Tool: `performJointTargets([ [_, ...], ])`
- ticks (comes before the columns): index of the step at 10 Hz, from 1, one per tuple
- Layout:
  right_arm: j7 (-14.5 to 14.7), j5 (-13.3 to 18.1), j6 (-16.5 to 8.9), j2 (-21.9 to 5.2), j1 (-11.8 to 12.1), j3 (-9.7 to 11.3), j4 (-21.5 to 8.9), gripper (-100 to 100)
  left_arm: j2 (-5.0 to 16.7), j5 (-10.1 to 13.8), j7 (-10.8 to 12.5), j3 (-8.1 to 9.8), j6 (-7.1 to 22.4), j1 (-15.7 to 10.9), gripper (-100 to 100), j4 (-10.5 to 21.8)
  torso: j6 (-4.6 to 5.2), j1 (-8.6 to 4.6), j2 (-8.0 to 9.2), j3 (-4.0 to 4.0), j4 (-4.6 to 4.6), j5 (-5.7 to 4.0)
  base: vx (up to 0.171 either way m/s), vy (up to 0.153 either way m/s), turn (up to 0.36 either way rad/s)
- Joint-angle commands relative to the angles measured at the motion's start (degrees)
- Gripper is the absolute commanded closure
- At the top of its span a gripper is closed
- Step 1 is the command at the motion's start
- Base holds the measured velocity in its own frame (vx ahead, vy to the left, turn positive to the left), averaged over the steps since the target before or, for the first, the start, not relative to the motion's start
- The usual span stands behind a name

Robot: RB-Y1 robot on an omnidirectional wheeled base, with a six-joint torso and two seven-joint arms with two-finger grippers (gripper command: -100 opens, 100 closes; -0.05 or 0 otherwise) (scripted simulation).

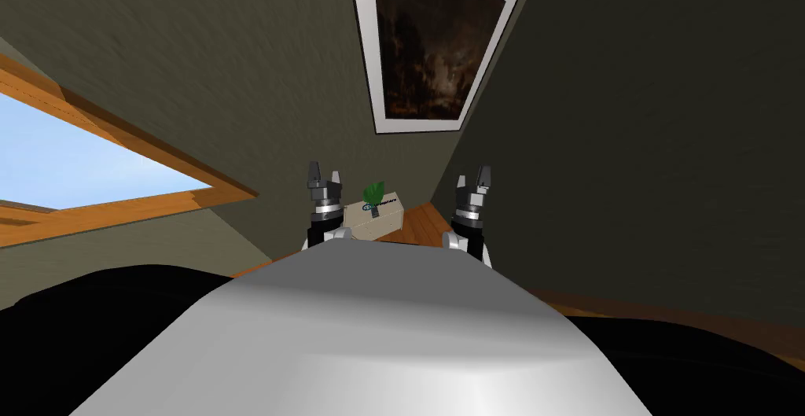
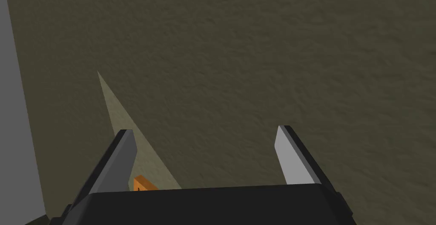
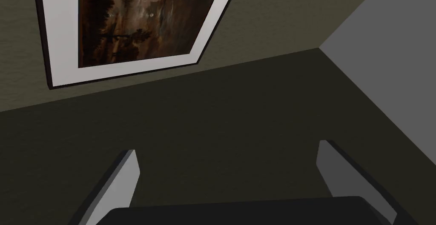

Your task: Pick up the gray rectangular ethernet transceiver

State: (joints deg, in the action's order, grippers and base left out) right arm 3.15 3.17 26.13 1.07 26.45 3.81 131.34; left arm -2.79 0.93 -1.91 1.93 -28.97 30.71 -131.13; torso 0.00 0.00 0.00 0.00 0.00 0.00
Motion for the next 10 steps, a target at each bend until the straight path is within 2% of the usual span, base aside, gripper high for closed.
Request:
performJointTargets([
  [1, 0.00, 0.00, 0.00, 0.00, 0.00, 0.00, 0.00, 0, 2.28, 0.64, 0.06, -0.29, 0.11, 0.08, -100, 0.48, 0.00, 0.00, 0.00, 0.00, 0.00, 0.00, -0.011, 0.009, -0.072],
  [5, 0.00, 0.00, 0.00, 0.00, -0.01, 0.00, 0.00, 0, 8.39, 4.24, 0.40, -2.12, 0.61, 0.99, -100, 3.13, 0.02, 0.12, 0.16, 0.09, 0.03, 0.03, -0.037, 0.022, -0.152],
  [10, 0.00, 0.00, 0.00, 0.00, -0.01, 0.00, 0.00, 0, 13.99, 11.50, 1.19, -6.58, 1.36, 4.11, -100, 9.14, 0.00, -0.07, 0.29, 0.17, 0.06, -0.01, -0.073, -0.016, -0.260],
])
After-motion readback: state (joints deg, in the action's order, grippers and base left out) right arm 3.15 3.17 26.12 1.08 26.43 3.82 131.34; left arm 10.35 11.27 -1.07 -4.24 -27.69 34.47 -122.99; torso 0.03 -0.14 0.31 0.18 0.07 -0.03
